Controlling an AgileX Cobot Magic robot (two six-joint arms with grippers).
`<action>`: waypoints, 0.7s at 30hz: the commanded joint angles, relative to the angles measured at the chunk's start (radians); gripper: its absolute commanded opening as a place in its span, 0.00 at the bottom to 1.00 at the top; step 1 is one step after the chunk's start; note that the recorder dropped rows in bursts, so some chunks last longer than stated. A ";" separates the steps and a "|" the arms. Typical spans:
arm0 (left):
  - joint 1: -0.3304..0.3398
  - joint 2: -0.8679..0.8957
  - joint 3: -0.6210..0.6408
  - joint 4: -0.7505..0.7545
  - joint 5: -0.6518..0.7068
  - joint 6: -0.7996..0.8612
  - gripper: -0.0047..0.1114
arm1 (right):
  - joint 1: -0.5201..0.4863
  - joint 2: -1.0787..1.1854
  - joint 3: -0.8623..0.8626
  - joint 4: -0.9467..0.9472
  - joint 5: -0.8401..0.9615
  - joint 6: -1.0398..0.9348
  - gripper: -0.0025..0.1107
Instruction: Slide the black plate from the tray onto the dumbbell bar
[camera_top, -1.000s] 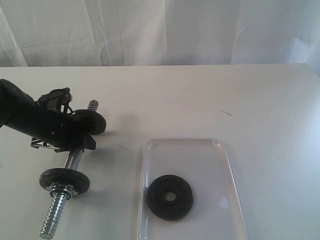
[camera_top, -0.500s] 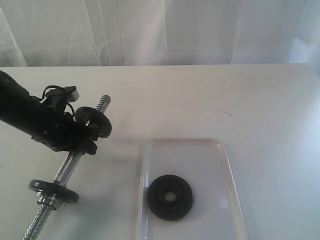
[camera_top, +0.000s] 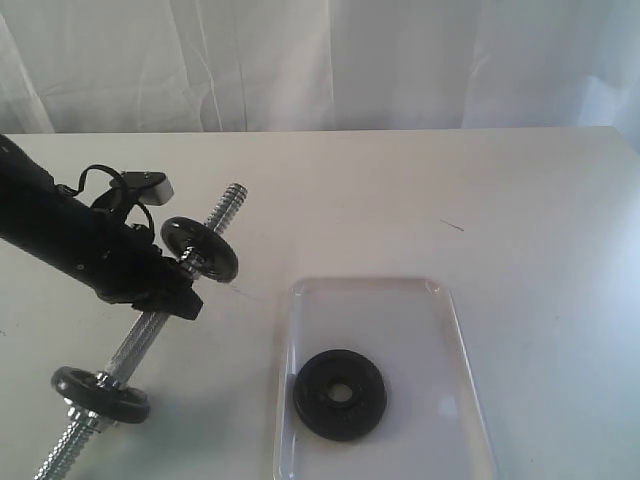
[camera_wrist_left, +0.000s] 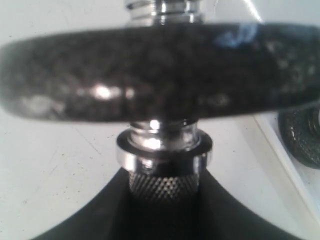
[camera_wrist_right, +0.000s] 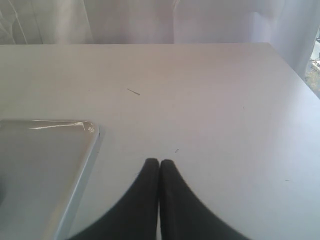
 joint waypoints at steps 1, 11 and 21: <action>-0.003 -0.044 -0.020 -0.081 0.102 0.082 0.04 | 0.001 -0.007 0.005 -0.009 -0.005 0.004 0.02; -0.003 -0.044 -0.020 -0.081 0.129 0.140 0.04 | 0.001 -0.007 0.005 -0.009 -0.005 0.004 0.02; -0.003 -0.044 -0.020 -0.081 0.133 0.140 0.04 | 0.013 -0.007 0.005 -0.011 -0.005 0.005 0.02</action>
